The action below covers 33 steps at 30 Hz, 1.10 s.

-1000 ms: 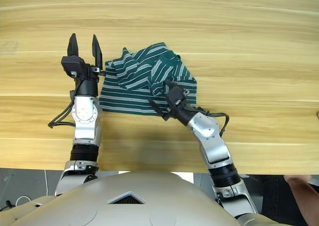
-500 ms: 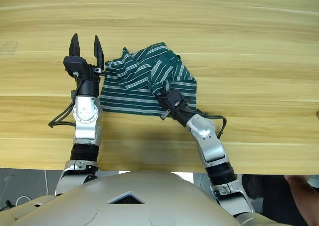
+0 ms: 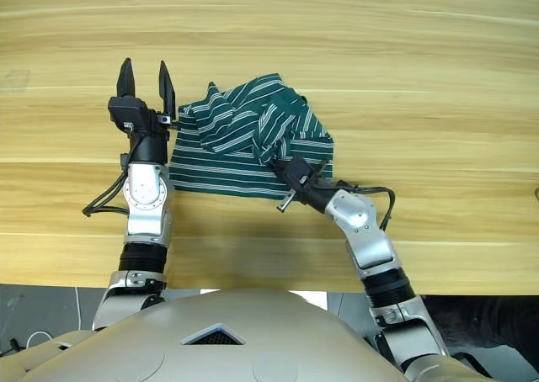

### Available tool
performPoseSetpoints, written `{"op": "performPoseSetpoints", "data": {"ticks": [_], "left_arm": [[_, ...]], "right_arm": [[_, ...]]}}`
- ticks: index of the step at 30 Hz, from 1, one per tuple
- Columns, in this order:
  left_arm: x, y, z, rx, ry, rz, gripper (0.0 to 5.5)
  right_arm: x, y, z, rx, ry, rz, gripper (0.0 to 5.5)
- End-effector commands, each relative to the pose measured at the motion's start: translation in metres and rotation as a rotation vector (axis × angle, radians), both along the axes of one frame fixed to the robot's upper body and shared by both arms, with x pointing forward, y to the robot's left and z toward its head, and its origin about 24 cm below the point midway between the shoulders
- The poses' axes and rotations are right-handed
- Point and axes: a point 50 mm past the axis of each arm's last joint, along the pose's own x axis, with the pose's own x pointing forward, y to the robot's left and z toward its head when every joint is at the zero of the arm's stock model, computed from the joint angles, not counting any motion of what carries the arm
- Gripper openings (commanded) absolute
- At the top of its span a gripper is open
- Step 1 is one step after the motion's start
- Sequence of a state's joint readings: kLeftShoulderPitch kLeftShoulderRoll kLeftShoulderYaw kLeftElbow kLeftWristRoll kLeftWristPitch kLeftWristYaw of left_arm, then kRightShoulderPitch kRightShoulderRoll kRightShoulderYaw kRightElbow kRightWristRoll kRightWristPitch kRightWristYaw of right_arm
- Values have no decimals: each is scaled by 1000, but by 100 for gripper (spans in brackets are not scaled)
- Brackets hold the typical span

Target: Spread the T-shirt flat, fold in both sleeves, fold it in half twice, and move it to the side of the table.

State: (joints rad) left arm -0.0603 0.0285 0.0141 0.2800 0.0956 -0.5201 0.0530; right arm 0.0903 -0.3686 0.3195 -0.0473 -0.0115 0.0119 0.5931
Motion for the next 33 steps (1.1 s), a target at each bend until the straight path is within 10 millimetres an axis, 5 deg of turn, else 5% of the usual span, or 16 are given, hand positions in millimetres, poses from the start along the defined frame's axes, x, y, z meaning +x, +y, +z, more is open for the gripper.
{"op": "performPoseSetpoints", "data": {"ticks": [1, 11, 21, 33], "left_arm": [[5, 0, 3, 7, -13, 1, 266], [6, 0, 1, 10, -5, 3, 266], [5, 0, 0, 13, -4, 0, 266], [3, 1, 0, 16, -5, 2, 266]], "right_arm": [[11, -28, 16, -50, -47, 31, 3], [27, -55, 25, -74, -65, 15, 3], [30, -87, 72, 340, -41, 83, 3], [26, -122, 36, 200, 99, -23, 3]]}}
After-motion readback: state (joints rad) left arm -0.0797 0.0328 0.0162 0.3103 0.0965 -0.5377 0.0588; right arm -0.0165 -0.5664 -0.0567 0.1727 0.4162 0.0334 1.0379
